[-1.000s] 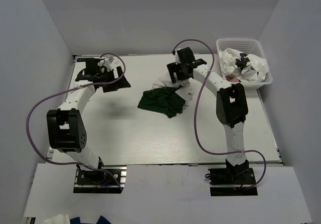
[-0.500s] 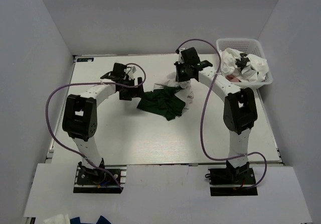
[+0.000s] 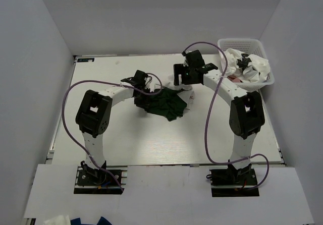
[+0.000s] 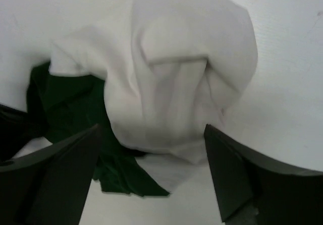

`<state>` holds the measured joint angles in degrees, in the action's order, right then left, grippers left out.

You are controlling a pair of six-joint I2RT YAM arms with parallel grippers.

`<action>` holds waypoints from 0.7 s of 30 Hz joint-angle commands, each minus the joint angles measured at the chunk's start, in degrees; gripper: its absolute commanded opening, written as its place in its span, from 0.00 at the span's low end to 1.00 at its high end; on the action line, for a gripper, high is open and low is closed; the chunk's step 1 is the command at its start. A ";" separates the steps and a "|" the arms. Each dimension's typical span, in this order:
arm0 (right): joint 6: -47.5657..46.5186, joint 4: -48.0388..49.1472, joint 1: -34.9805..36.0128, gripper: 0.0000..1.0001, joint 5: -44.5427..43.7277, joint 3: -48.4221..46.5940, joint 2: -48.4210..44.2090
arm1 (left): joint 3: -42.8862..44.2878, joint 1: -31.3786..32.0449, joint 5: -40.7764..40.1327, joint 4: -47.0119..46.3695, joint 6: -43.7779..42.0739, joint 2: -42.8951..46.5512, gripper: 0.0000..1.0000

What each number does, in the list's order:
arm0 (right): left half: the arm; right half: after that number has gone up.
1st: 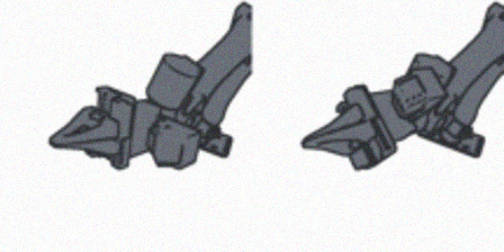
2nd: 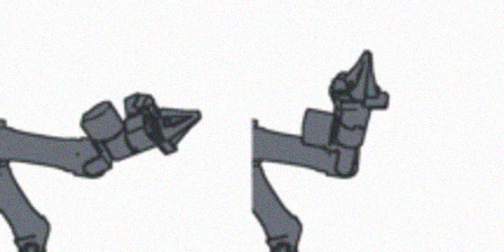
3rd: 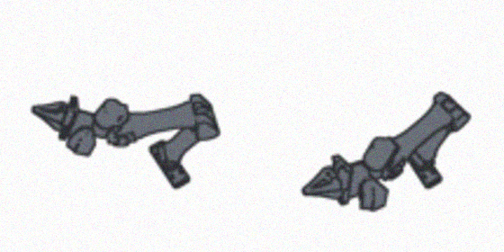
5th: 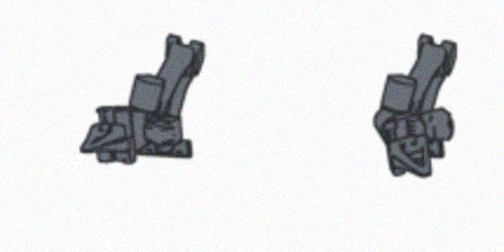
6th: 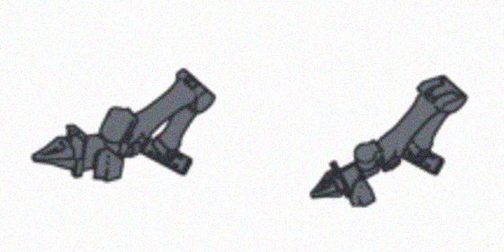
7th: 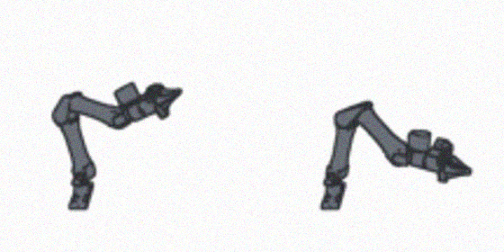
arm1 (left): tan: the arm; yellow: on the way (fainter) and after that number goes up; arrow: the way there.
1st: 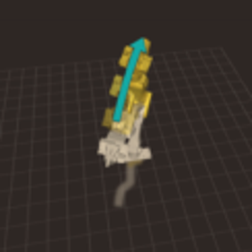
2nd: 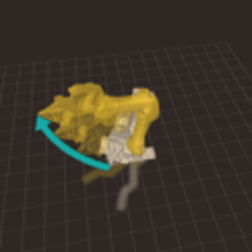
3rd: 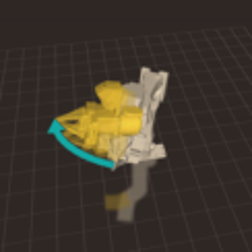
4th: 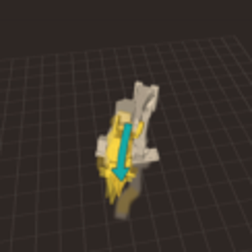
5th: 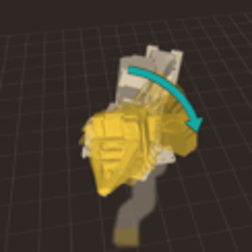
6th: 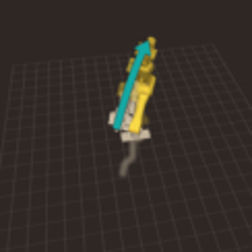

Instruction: Fold and stack the t-shirts

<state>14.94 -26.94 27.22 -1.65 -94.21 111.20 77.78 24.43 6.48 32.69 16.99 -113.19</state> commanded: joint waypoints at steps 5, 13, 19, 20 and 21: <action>-1.84 3.03 -1.11 0.90 -0.81 15.34 -15.30 | -1.49 0.10 -6.13 1.16 1.11 0.32 0.00; -5.00 6.72 -1.30 0.90 7.44 28.73 -24.27 | -2.88 0.80 -6.75 -3.06 3.21 17.88 0.00; -1.67 16.30 -0.15 0.89 13.69 26.20 -17.09 | -5.44 0.80 -5.43 -5.97 4.98 24.59 0.00; -1.75 16.65 -0.15 0.87 13.08 25.32 -14.20 | -5.97 0.80 -6.47 -5.97 4.98 24.59 0.00; -1.67 17.35 0.02 0.73 12.47 23.57 -12.60 | -5.97 0.80 -7.26 -5.97 4.98 25.46 0.00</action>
<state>11.99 -15.75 26.81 8.43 -66.83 93.91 73.52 25.06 -0.01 27.70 21.02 -89.30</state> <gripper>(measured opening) 0.805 0.031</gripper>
